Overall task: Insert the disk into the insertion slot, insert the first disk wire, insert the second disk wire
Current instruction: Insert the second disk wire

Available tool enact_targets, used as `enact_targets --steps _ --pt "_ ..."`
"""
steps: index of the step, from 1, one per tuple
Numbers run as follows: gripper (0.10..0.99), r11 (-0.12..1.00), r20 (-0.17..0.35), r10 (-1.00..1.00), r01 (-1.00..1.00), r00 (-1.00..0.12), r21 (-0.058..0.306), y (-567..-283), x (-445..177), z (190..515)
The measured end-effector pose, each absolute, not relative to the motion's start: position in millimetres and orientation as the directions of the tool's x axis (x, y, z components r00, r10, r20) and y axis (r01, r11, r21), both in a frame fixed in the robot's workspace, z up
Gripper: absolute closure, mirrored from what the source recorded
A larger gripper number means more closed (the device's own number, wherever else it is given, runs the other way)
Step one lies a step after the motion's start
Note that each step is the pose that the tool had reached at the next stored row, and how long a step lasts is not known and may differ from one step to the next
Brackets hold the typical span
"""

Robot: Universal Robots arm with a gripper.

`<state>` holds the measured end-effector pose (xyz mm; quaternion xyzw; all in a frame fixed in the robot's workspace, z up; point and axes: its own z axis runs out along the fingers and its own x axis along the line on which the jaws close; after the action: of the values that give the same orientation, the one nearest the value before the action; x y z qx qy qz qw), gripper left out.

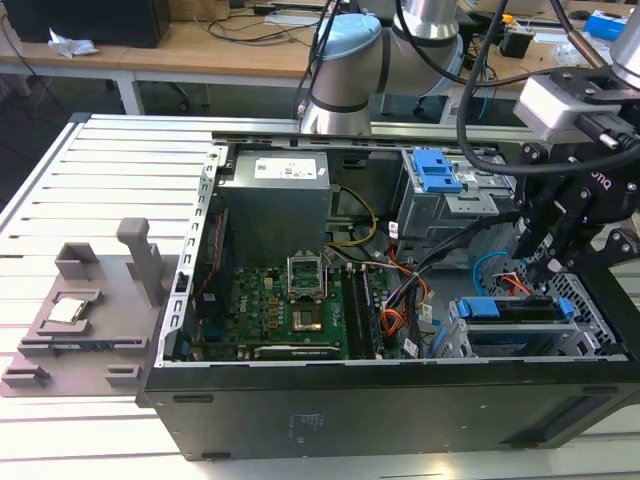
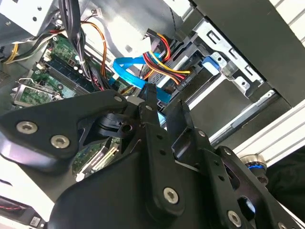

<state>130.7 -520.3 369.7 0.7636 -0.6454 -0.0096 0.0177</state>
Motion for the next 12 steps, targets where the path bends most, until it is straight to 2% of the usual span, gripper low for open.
enact_targets --steps 6,7,8,12 --pt "0.741 -0.166 0.013 -0.986 -0.985 0.167 0.040 -520.4 130.7 369.6" --pt "0.871 -0.166 0.014 -0.986 -0.985 0.167 0.040 -520.4 130.6 369.6" --pt "0.925 -0.166 0.015 -0.986 -0.985 0.167 0.041 -520.4 130.6 369.7" --pt "0.925 -0.166 0.018 -0.986 -0.985 0.167 0.041 -520.4 130.6 369.6"
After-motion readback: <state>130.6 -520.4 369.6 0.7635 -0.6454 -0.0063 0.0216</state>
